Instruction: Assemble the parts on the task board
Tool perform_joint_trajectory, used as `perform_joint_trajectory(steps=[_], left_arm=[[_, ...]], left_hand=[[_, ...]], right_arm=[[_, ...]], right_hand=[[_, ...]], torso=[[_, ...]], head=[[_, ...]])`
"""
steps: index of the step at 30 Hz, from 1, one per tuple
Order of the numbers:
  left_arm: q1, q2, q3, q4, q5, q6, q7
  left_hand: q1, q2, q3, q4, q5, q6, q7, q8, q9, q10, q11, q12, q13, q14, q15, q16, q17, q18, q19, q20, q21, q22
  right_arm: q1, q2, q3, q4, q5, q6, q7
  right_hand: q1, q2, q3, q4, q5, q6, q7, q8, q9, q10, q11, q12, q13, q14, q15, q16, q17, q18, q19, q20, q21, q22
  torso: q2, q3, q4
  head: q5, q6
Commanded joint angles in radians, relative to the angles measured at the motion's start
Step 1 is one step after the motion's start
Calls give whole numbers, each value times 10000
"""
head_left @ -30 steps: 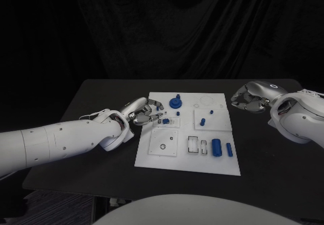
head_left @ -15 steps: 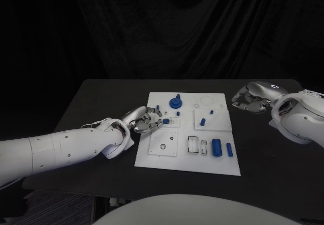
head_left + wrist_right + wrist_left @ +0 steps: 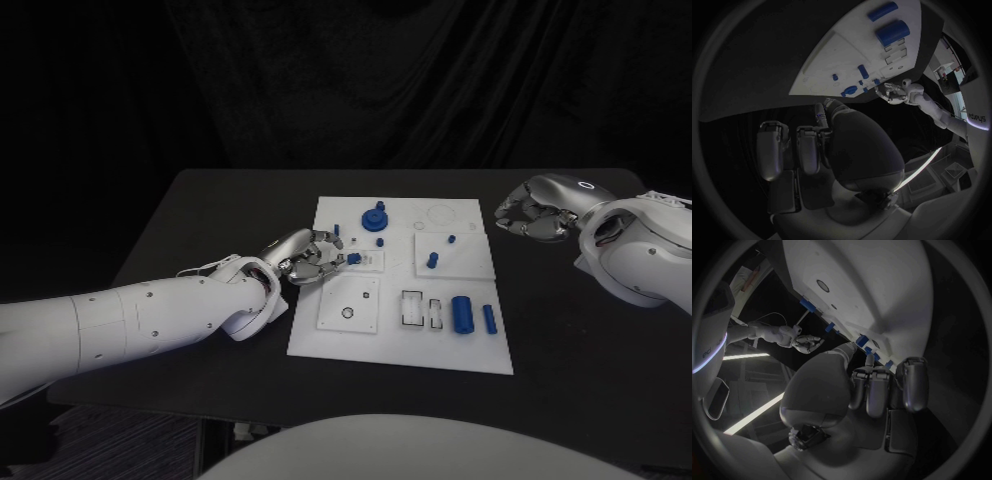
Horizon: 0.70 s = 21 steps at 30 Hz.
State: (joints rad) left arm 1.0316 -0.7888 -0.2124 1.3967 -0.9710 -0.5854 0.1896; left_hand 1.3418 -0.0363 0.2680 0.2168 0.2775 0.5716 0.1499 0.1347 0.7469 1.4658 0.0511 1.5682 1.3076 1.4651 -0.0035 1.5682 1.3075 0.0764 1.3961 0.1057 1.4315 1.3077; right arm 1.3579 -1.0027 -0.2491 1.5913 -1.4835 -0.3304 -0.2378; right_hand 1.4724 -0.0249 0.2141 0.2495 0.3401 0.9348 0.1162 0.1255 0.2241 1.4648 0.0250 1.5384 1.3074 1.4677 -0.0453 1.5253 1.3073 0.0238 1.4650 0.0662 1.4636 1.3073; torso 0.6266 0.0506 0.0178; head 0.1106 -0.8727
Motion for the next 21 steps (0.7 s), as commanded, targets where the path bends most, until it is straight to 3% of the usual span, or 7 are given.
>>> perform_joint_trajectory(steps=[1, 5, 11, 13, 21], left_arm=[[-26, 82, 9, -36, 31, -241, -127], [-38, 151, 10, -78, 31, -226, -124], [-61, 278, 10, -161, 31, -191, -121], [-72, 315, 10, -194, 31, -189, -116], [-113, 445, 10, -319, -13, -207, -101]], left_hand=[[115, -18, -20, -8, -27, -92, -1, 160, 43, 1050, 57, 26, 2632, 1057, 39, 26, 2633, -168, 15, 54, -21, 871], [178, 0, -25, -46, -31, -113, -12, 406, 121, 1050, 47, 26, 2632, 1057, 29, 26, 2633, -170, 26, 47, -19, 886], [240, 36, -31, -82, -27, -134, -17, 750, 229, 1050, 41, 26, 2632, 1057, 20, 26, 2633, -176, 49, 39, -9, 915], [252, 44, -47, -93, -24, -141, -10, 951, 291, 1050, 44, 26, 2632, 1057, 22, 26, 2633, -178, 57, 35, -8, 927], [250, 37, -84, -104, -2, -187, 2, 1249, 374, 1050, 53, 26, 2632, 1057, 27, 26, 2633, -177, 60, 38, -15, 934]], right_arm=[[-25, 5, 6, 3, 52, 105, -175], [-27, 26, 6, -8, 122, 139, -176], [-31, 51, 6, -19, 162, 161, -178], [-31, 54, 6, -19, 167, 166, -179], [-35, 51, 6, -19, 175, 191, -189]], right_hand=[[70, -29, 37, 8, 57, 15, 34, -65, -8, 592, 64, -31, 2144, 895, 78, -34, 2173, 52, 534, 45, -34, 2248], [71, -25, 47, 5, 56, 33, 28, -60, -8, 580, 65, -42, 2130, 893, 78, -41, 2166, 53, 531, 45, -40, 2246], [71, -25, 47, 5, 56, 33, 28, -60, -8, 580, 65, -42, 2130, 893, 78, -41, 2166, 53, 531, 45, -40, 2246], [71, -25, 47, 5, 56, 33, 28, -60, -8, 580, 65, -42, 2130, 893, 78, -41, 2166, 53, 531, 45, -40, 2246], [77, -30, 56, -4, 55, 49, 25, -57, -8, 582, 66, -41, 2132, 889, 79, -54, 2154, 59, 521, 46, -64, 2238]], torso=[[-1, 2, -8], [-1, 0, 4], [-2, 9, -29], [-2, 8, -3], [-5, 10, -11]], head=[[15, 1], [4, 1], [39, 1], [14, 1], [5, 1]])
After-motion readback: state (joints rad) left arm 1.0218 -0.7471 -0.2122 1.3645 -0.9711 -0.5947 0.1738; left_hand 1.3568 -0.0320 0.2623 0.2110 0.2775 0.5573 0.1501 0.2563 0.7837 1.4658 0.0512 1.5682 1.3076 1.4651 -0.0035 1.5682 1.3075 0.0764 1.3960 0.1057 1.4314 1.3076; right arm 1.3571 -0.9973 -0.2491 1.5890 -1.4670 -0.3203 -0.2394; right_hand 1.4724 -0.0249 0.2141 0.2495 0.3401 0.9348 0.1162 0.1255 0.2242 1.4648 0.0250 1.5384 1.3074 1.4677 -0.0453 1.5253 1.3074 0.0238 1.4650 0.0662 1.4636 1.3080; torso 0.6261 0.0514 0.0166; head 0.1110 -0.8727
